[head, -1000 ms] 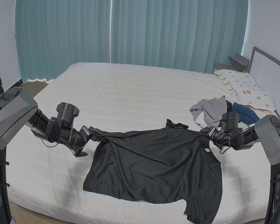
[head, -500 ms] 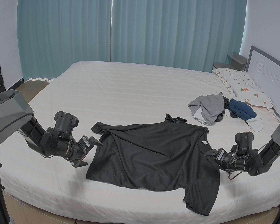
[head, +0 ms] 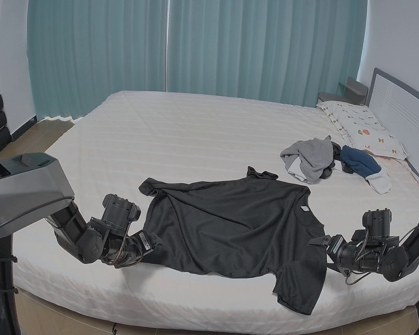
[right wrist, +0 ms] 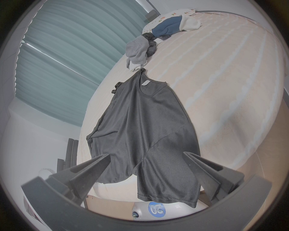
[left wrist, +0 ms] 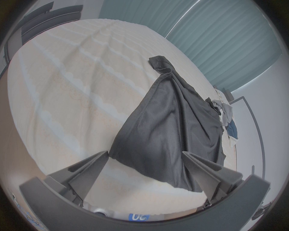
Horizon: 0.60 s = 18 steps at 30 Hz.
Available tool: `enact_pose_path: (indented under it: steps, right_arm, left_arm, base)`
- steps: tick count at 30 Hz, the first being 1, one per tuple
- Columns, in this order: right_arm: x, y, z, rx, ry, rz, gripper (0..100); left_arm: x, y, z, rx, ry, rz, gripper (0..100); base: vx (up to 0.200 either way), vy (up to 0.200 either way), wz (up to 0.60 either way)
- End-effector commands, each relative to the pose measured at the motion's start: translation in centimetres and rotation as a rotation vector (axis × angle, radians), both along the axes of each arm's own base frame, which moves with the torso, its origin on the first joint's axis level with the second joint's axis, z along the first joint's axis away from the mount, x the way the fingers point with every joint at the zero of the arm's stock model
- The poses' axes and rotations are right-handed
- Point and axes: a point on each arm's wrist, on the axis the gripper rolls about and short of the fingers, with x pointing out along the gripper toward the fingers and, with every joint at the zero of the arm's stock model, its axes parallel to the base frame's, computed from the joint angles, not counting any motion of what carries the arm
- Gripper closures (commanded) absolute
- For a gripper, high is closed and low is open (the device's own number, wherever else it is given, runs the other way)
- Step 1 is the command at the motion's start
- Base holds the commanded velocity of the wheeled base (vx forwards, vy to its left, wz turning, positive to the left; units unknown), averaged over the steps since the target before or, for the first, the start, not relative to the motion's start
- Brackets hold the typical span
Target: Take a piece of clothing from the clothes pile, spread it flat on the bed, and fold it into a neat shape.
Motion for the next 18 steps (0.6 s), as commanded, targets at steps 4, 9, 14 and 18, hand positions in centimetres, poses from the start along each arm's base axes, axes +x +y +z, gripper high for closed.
enact_pose_path:
  steps: [4, 9, 14, 18]
  right_arm:
    - [-0.8, -0.2, -0.6, -0.005, 0.006, 0.0, 0]
    - [-1.7, -0.5, -1.4, -0.04, 0.048, 0.019, 0]
    - [-2.4, -0.8, -3.3, -0.11, 0.105, 0.076, 0]
    - [-2.9, -0.8, -4.6, -0.138, 0.151, 0.104, 0]
  left_arm:
    - [1.1, -0.5, -1.5, 0.012, 0.012, 0.002, 100]
    - [0.2, 0.2, -1.2, 0.02, 0.035, 0.011, 100]
    - [-0.9, 0.9, 0.3, 0.018, 0.026, 0.018, 100]
    - [-1.1, 1.5, 0.9, 0.04, 0.043, 0.014, 100]
  base:
    - [0.0, 0.0, 0.0]
    - [0.0, 0.0, 0.0]
    - [0.0, 0.0, 0.0]
    - [0.0, 0.0, 0.0]
